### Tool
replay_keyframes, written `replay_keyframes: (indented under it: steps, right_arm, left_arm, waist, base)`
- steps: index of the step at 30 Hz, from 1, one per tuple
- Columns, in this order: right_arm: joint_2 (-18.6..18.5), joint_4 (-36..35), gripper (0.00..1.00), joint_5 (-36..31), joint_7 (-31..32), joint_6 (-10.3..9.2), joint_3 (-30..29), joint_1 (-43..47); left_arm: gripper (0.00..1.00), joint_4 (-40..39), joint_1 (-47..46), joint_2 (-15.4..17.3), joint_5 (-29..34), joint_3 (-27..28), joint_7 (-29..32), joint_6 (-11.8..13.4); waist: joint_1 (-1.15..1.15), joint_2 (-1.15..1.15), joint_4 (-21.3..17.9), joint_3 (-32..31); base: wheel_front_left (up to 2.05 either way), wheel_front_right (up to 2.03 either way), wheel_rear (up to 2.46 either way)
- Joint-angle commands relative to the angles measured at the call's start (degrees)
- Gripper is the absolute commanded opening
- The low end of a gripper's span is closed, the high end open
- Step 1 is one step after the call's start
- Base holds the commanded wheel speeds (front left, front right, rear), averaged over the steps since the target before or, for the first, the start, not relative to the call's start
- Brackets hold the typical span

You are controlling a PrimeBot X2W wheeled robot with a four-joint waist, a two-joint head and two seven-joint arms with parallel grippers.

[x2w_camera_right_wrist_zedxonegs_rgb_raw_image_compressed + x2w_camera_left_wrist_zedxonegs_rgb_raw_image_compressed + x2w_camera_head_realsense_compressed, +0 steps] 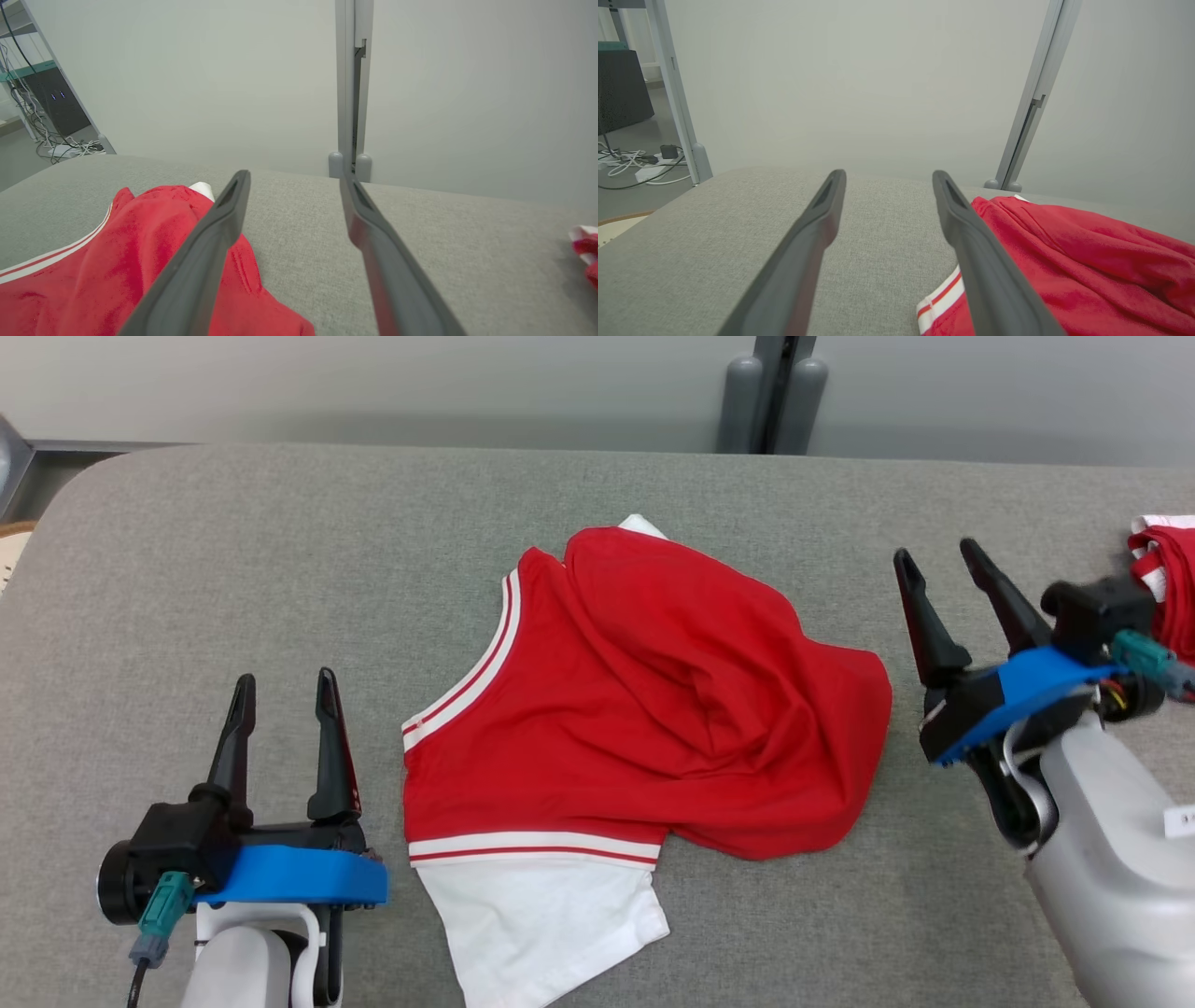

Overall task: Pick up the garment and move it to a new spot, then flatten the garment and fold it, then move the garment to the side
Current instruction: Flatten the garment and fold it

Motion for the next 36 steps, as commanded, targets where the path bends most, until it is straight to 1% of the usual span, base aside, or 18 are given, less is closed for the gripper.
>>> replay_keyframes:
  steps: [1,4,7,14,18,21,24,25,26,27,28,30,32,36]
  right_arm:
    - [-0.22,-1.69,1.0,-0.48,-0.26,0.01,-0.89,3.18]
    - [-0.13,-4.14,1.0,-0.48,-0.27,0.01,-1.9,8.23]
    - [0.8,-5.74,1.0,-0.08,-0.25,0.01,-1.88,12.13]
    - [2.69,-7.15,1.0,0.24,1.64,0.01,-1.52,16.41]
    - [3.58,-4.86,1.0,-0.14,2.27,0.01,-2.13,16.91]
    - [4.28,-1.82,1.0,0.0,2.6,0.01,-2.82,17.19]
    - [5.66,0.78,1.0,0.64,2.73,0.01,-2.44,17.54]
    - [6.04,1.38,0.73,1.08,2.64,0.01,-2.23,17.56]
    - [6.39,1.67,0.41,1.58,2.41,0.01,-1.95,17.48]
    - [6.55,1.79,0.06,1.88,2.08,0.01,-1.73,17.25]
    - [6.7,1.85,0.0,1.98,1.75,0.01,-1.34,17.02]
    - [6.79,1.4,0.0,2.17,1.21,0.01,-0.72,16.64]
    - [6.04,0.53,0.0,1.83,0.73,0.01,-0.36,16.86]
    - [4.48,-3.42,0.0,0.77,0.32,0.01,0.2,20.15]
  left_arm:
    - [1.0,-0.3,0.47,-0.04,0.33,0.16,-0.14,-0.07]
    - [1.0,-0.24,0.91,-0.03,0.5,0.15,-0.14,-0.22]
    - [1.0,-0.11,1.24,-0.03,0.55,0.17,-0.14,-0.44]
    - [1.0,-0.1,1.28,-0.03,0.78,-0.19,-0.14,-0.68]
    - [1.0,0.23,0.46,-0.03,0.81,-0.57,-0.14,-0.98]
    - [1.0,0.45,0.08,-0.03,0.59,-0.94,-0.14,-1.03]
    - [1.0,0.52,0.22,-0.04,0.45,-0.89,-0.14,-1.09]
    - [1.0,0.52,0.42,-0.04,0.46,-0.79,-0.14,-1.07]
    - [1.0,0.5,0.65,-0.04,0.5,-0.69,-0.14,-1.0]
    - [1.0,0.46,0.85,-0.04,0.54,-0.59,-0.14,-0.89]
    - [1.0,0.43,1.11,-0.04,0.57,-0.57,-0.14,-0.75]
    - [1.0,0.37,1.56,-0.03,0.69,-0.55,-0.14,-0.69]
    - [1.0,0.45,1.8,-0.03,0.87,-0.48,-0.14,-0.68]
    - [1.0,0.5,2.54,-0.03,0.77,-0.53,-0.14,-0.62]
  waist:
    - [0.0,0.0,-0.83,-0.68]
    - [0.0,0.0,-1.26,-1.23]
    - [0.0,0.0,-1.34,-1.6]
    - [0.0,0.0,-0.95,-1.53]
    - [0.0,0.0,-0.05,-1.15]
    - [0.0,0.0,0.79,-0.91]
    - [0.0,0.0,1.22,-1.0]
    - [0.0,0.0,1.23,-1.07]
    - [0.0,0.0,1.17,-1.13]
    - [0.0,0.0,1.05,-1.2]
    - [0.0,0.0,0.84,-1.35]
    - [0.0,0.0,0.37,-1.73]
    - [0.0,0.0,-0.14,-2.36]
    - [0.0,0.0,-1.11,-3.75]
  base:
    - [0.0,0.0,0.0]
    - [0.0,0.0,0.0]
    - [0.0,0.0,0.0]
    - [0.0,0.0,0.0]
    - [0.0,0.0,0.0]
    - [0.0,0.0,0.0]
    - [0.0,0.0,0.0]
    - [0.0,0.0,0.0]
    - [0.0,0.0,0.0]
    - [0.0,0.0,0.0]
    - [0.0,0.0,0.0]
    - [0.0,0.0,0.0]
    - [0.0,0.0,0.0]
    - [0.0,0.0,0.0]
